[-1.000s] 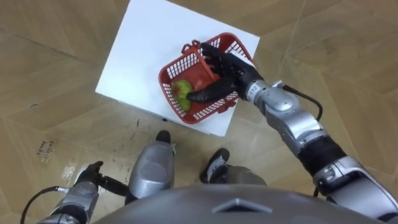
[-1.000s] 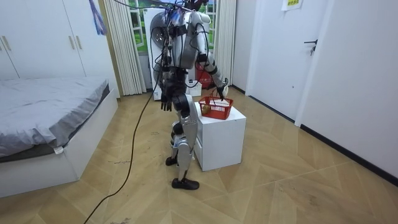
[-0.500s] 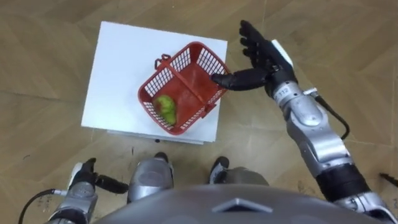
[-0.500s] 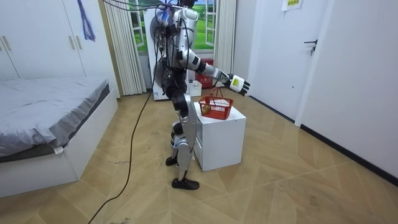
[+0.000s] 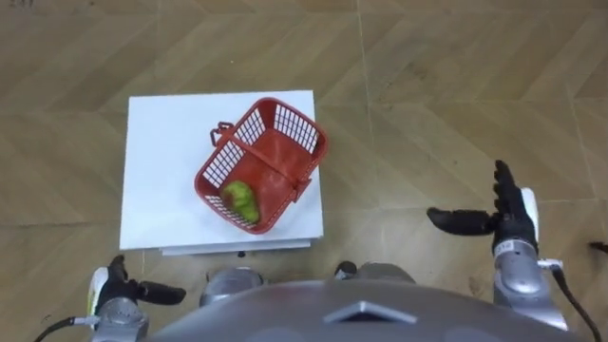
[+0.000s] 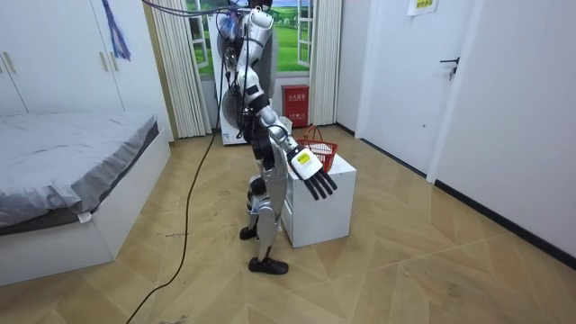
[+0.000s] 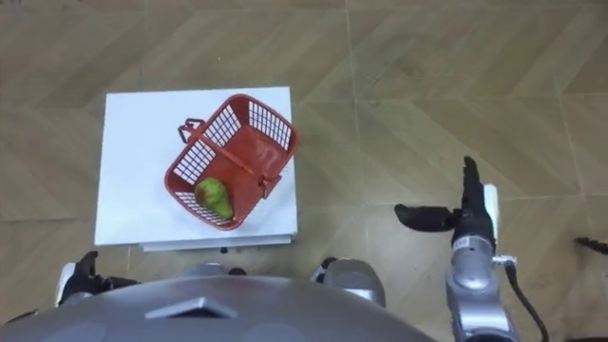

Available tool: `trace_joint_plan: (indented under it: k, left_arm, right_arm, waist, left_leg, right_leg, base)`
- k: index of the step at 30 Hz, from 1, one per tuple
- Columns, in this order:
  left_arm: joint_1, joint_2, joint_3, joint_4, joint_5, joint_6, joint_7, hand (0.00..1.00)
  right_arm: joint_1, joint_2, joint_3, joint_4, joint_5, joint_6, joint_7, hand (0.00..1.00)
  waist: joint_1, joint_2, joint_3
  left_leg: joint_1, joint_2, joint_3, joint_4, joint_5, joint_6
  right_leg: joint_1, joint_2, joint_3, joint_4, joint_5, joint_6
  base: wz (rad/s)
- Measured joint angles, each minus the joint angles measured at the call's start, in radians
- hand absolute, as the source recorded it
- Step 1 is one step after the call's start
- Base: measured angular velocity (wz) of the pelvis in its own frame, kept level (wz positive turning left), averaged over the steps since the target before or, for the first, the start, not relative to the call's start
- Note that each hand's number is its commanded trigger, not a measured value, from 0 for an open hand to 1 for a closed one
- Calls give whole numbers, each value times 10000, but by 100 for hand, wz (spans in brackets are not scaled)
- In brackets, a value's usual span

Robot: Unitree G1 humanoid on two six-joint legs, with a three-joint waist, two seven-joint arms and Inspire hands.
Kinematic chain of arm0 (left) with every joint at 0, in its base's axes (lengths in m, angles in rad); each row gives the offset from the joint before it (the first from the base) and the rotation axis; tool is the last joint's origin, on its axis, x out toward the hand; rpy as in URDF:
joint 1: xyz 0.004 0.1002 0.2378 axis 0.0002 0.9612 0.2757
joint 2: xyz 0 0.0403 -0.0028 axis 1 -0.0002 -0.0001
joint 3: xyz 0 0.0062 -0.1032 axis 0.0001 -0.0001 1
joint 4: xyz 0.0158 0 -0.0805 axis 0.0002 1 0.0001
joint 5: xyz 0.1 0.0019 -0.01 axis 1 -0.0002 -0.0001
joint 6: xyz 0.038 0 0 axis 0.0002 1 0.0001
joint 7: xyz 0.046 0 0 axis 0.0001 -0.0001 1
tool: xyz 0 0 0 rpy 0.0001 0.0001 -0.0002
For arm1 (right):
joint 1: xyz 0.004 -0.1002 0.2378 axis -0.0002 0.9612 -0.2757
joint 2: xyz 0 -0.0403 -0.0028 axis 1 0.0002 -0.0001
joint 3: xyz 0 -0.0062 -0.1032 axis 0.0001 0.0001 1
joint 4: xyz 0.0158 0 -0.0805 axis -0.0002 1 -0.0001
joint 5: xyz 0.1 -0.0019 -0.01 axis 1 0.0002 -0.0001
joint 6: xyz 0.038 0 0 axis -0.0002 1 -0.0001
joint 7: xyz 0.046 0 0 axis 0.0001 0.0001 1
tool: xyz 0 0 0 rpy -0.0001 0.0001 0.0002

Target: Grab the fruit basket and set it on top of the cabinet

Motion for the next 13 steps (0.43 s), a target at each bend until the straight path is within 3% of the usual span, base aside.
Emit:
trace_joint_plan:
  k: [5, 10, 13]
  left_arm:
    - [284, -38, -17, 33, 625, 211, 27, 0]
    - [321, -226, 165, 44, 2326, 639, -339, 0]
    - [329, -453, 133, 46, 2594, 922, -503, 0]
  right_arm:
    - [-126, -9, 21, 1981, -161, 25, 208, 0]
    - [-525, 52, 23, 3234, -776, 661, 990, 0]
    - [-892, 196, 130, 3986, -905, 1040, 1242, 0]
  waist:
    - [51, 25, 14]
    - [154, 51, -7]
    - [135, 44, -15]
  left_leg:
    - [247, 4, -62, -78, -10, -23]
    - [264, 3, -95, 34, -9, -25]
    - [373, -18, -205, 35, -8, -26]
  right_leg:
    - [337, 26, -97, -152, -34, 10]
    - [400, 20, -186, -148, -39, 11]
    - [593, 2, -309, -162, -76, 22]
  base:
    - [4]
    - [3]
    - [11]
